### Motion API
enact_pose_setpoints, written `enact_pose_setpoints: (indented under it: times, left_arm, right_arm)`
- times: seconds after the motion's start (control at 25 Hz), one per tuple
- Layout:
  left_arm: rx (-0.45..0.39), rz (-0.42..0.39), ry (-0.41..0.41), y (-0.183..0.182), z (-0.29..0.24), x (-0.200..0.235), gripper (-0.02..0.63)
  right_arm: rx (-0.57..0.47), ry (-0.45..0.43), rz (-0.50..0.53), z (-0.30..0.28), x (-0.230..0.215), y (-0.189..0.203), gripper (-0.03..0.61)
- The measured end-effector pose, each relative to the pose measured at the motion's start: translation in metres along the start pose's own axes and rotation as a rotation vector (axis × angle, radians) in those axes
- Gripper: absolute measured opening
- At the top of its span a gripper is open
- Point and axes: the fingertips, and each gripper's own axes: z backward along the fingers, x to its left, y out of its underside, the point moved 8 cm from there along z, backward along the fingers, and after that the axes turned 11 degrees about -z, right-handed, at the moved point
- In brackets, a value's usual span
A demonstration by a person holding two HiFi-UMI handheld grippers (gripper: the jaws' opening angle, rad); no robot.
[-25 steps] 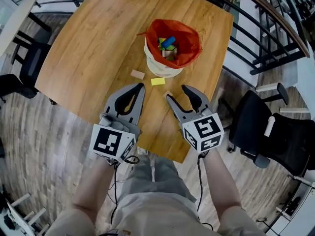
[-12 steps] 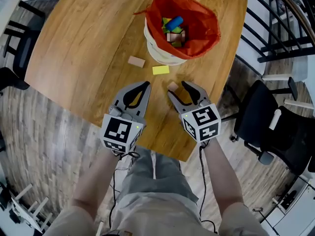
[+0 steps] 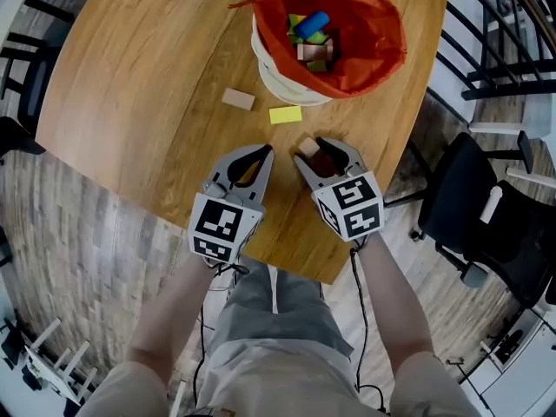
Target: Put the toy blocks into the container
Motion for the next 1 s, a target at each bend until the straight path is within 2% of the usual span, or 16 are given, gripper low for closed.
enact_pose_setpoints:
  times: [0.16, 0.28, 0.44, 0.6, 0.8, 1.0]
  left_arm:
    - [0.014, 0.001, 0.005, 0.005, -0.003, 0.001, 0.011]
    - [0.016, 0.009, 0.003, 0.007, -0.002, 0.002, 0.011]
    - [0.017, 0.017, -0.002, 0.009, 0.000, 0.002, 0.011]
    - [0.021, 0.013, -0.006, 0.007, 0.002, 0.002, 0.011]
    - [-0.009, -0.001, -0.014, -0.011, 0.009, 0.004, 0.011]
    - [-0.065, -0.025, -0.032, -0.048, 0.025, 0.007, 0.011]
  right_arm:
    - [0.010, 0.020, 0.008, -0.005, -0.002, 0.003, 0.208]
    - [0.003, 0.030, 0.017, -0.005, -0.002, 0.002, 0.160]
    - [0.012, 0.038, 0.050, -0.006, -0.001, 0.002, 0.155]
    - [0.004, 0.045, 0.033, -0.003, -0.002, 0.000, 0.153]
    - [-0.054, 0.054, -0.003, 0.018, -0.001, -0.016, 0.153]
    - [-0.147, 0.060, 0.015, 0.056, 0.010, -0.045, 0.153]
